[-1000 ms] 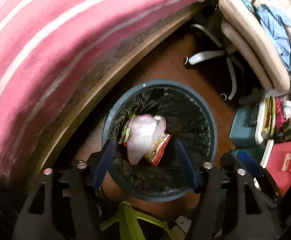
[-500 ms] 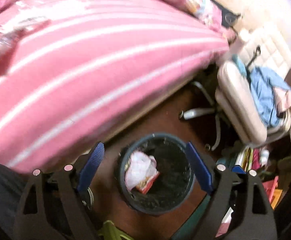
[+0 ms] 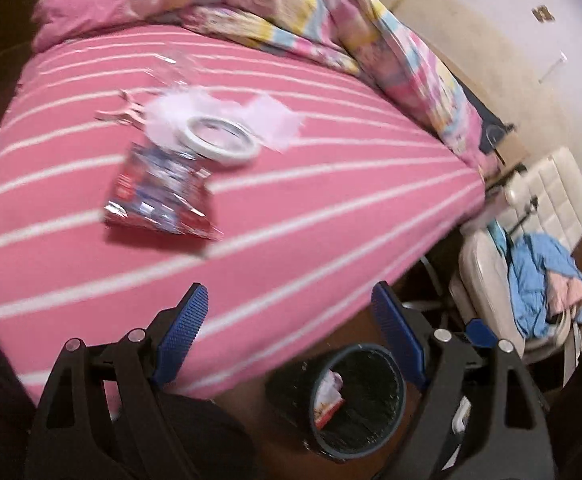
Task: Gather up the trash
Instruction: 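Move both tools back toward the red snack packet and tape roll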
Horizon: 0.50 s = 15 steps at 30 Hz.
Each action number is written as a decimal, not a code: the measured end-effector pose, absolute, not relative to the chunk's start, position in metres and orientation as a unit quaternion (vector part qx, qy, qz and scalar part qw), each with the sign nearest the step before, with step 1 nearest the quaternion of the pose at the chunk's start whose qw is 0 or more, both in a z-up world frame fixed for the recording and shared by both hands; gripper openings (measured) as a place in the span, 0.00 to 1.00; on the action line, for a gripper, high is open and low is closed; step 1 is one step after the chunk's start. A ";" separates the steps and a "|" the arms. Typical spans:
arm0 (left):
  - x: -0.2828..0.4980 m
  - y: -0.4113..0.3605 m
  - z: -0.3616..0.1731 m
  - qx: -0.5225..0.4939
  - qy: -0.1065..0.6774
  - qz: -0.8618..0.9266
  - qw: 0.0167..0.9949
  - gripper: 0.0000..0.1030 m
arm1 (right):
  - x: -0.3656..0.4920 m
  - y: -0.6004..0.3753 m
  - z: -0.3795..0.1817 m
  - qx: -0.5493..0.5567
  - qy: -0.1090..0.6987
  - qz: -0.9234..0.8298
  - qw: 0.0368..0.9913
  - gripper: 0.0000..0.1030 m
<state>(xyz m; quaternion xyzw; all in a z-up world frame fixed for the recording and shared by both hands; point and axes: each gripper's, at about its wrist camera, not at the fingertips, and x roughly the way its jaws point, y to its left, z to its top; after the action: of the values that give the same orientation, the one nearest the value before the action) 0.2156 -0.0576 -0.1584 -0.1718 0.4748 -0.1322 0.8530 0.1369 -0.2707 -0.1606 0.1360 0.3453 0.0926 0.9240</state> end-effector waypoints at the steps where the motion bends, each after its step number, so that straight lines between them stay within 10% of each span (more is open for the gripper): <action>1: 0.218 -0.048 -0.159 -0.173 0.474 -0.127 0.854 0.79 | 0.143 -0.264 -0.158 0.131 0.345 0.099 0.924 0.83; 15: 0.275 0.024 -0.192 -0.158 0.482 -0.066 0.859 0.79 | 0.233 -0.189 -0.154 0.048 0.343 0.146 0.927 0.83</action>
<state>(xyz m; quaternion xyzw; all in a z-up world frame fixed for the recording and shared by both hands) 0.2750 0.0239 -0.1923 -0.1579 0.4819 -0.0655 0.8594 0.2328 -0.1886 -0.1544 0.0479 0.3427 0.1455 0.9269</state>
